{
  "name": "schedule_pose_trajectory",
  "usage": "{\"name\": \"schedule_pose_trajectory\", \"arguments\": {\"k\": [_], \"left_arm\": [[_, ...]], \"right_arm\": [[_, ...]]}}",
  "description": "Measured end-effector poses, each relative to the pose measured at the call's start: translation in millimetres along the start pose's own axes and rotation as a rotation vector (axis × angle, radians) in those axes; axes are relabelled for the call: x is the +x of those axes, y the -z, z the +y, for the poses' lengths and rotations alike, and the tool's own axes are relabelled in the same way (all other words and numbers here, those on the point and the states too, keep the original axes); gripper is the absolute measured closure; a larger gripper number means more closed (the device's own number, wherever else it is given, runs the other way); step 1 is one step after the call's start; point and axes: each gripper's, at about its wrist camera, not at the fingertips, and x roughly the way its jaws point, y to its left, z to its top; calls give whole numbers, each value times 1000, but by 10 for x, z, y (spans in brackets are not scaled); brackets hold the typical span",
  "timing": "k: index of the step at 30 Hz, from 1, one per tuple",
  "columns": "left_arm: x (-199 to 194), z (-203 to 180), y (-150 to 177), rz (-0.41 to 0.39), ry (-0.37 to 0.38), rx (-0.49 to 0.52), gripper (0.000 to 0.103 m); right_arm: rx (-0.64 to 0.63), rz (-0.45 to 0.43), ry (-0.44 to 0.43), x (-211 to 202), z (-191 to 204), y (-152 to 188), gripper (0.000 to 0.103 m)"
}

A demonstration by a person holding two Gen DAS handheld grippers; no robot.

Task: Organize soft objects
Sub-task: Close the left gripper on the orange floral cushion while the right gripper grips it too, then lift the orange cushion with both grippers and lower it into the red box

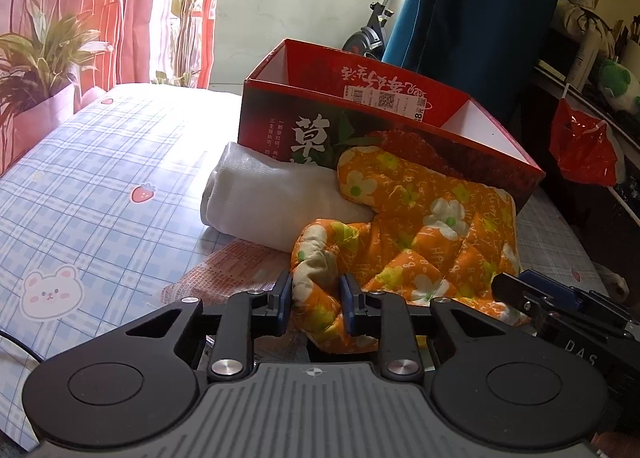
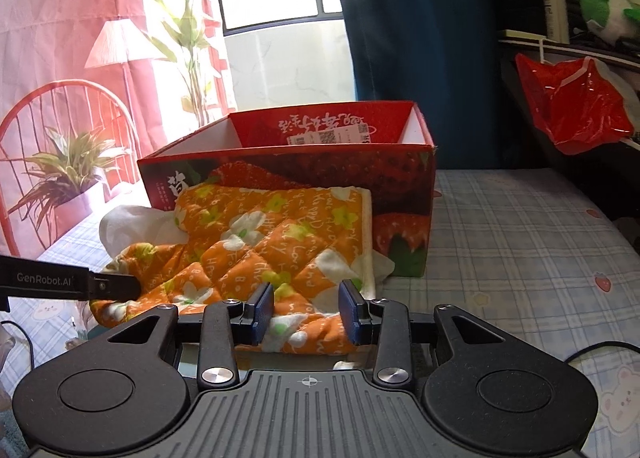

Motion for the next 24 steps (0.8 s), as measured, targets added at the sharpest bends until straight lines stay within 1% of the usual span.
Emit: {"name": "schedule_pose_trajectory", "arguments": {"k": [3,4,5,6,10,13,15,16,17,20,24], "left_arm": [[9,-2,9,-3,-7,7,76],[10,-2,10,-3,-7,7,76],[8,-3,15,-3,-8,8,76],[5,-3,19,-3,-8,8,76],[8,-6,23,-8,-6,8,76],[13,-22,29,-12,-9,15,75],[10,-26,30,-12,-11,20,75],[6,-26,28,-12,-9,20,76],[-2,-22,26,-14,-6,19,76],[-52,-10,15,-36,1,7,84],[-136,-80,10,-80,-35,45,89]], "right_arm": [[21,-23,37,-11,-51,-12,63],[25,-28,50,-11,-67,-9,58],[31,-28,59,-7,-88,-5,55],[38,-29,61,-2,-107,-1,56],[64,-3,24,49,-167,-4,57],[44,6,3,73,-125,-7,58],[41,10,1,72,-102,-5,63],[42,7,0,61,-99,-6,67],[44,1,1,46,-99,-12,74],[41,-14,1,7,-94,-29,85],[19,-36,-15,-61,-64,-58,90]]}}
